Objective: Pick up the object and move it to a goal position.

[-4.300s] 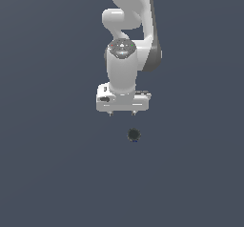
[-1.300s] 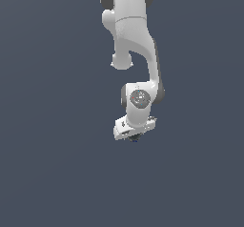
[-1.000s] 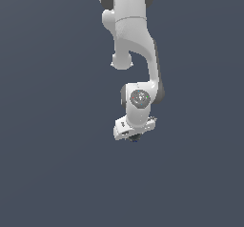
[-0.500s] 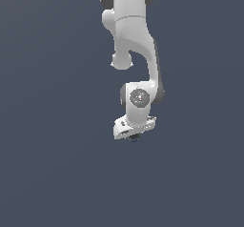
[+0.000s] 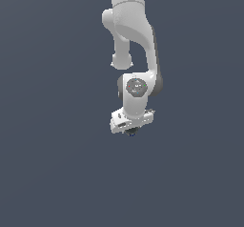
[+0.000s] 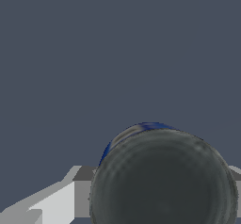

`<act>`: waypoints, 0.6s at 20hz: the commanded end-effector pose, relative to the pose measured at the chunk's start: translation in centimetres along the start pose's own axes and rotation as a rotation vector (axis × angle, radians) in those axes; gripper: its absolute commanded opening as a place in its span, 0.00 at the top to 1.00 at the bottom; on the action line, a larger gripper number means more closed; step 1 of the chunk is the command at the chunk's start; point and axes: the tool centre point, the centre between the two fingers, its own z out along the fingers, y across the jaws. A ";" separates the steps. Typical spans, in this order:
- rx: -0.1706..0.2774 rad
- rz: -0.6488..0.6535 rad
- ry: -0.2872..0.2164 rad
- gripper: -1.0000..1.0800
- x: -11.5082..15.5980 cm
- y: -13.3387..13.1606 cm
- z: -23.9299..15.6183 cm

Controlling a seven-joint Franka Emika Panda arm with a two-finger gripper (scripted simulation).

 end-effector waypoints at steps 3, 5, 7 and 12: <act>-0.001 0.000 0.002 1.00 -1.5 0.7 -3.0; -0.001 0.000 0.002 1.00 -2.3 1.0 -4.6; -0.001 0.000 0.002 1.00 -3.2 1.3 -6.3; -0.001 0.000 0.002 1.00 -5.4 2.3 -10.6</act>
